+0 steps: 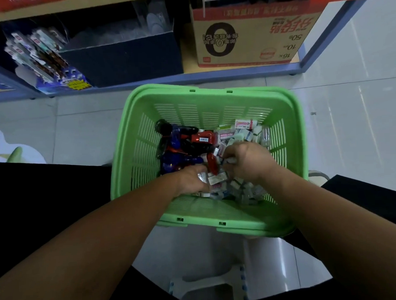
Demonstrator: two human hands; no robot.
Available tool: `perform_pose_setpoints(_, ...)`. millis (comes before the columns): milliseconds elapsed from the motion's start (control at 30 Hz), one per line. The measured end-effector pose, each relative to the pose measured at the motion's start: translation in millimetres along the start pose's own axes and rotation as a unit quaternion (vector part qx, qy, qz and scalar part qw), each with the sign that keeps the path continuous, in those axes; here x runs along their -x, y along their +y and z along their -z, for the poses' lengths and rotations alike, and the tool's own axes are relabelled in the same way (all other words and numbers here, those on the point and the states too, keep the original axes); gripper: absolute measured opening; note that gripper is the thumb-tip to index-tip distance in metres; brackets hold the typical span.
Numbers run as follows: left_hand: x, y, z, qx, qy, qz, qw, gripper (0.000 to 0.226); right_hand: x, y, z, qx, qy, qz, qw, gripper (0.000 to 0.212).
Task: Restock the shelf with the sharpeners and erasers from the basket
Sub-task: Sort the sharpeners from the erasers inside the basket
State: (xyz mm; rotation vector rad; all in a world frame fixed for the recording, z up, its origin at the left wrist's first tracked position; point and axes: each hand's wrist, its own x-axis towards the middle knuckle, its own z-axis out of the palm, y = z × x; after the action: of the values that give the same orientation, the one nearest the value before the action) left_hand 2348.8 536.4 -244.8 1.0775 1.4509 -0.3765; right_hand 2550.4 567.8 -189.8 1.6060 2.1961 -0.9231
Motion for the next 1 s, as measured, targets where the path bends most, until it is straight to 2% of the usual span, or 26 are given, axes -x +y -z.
perform_pose_setpoints(67, -2.0, 3.1, -0.2, 0.010, -0.015, -0.002, 1.000, 0.083, -4.6, 1.2, -1.4, 0.019, -0.026, 0.002, 0.999, 0.040)
perform_pose_setpoints(200, -12.3, 8.2, -9.8, -0.011, -0.035, 0.008, 0.999, 0.104, -4.4, 3.7, -14.6, 0.192, -0.098, 0.067, 0.974, 0.084)
perform_pose_setpoints(333, -15.1, 11.4, -10.8, 0.016, -0.053, -0.003, 0.998, 0.088, -2.8, 1.9, -19.6, 0.252, -0.156, 0.085, 0.951, 0.101)
perform_pose_setpoints(500, -10.4, 15.9, -9.8, 0.025, -0.111, 0.014, 0.993, 0.080, -2.4, -1.0, -18.9, 0.243, -0.140, 0.088, 0.956, 0.095)
perform_pose_setpoints(600, -13.6, 17.5, -12.6, 0.017, -0.118, -0.007, 0.993, 0.098, -6.6, -0.4, -8.6, 0.206, -0.136, 0.084, 0.965, 0.086)
perform_pose_setpoints(700, -10.5, 16.0, -12.0, 0.012, -0.090, -0.022, 0.996, 0.074, -10.0, 3.3, 1.6, 0.198, -0.160, 0.076, 0.964, 0.069)
perform_pose_setpoints(867, -0.6, 10.6, -8.4, -0.024, -0.035, -0.055, 0.998, 0.042, -4.3, 5.8, 8.1, 0.183, -0.122, 0.051, 0.974, 0.045)
perform_pose_setpoints(1000, 3.0, 10.2, -6.7, -0.016, -0.027, -0.052, 0.998, 0.042, 5.3, 4.7, 10.2, 0.252, -0.088, 0.096, 0.959, 0.038)
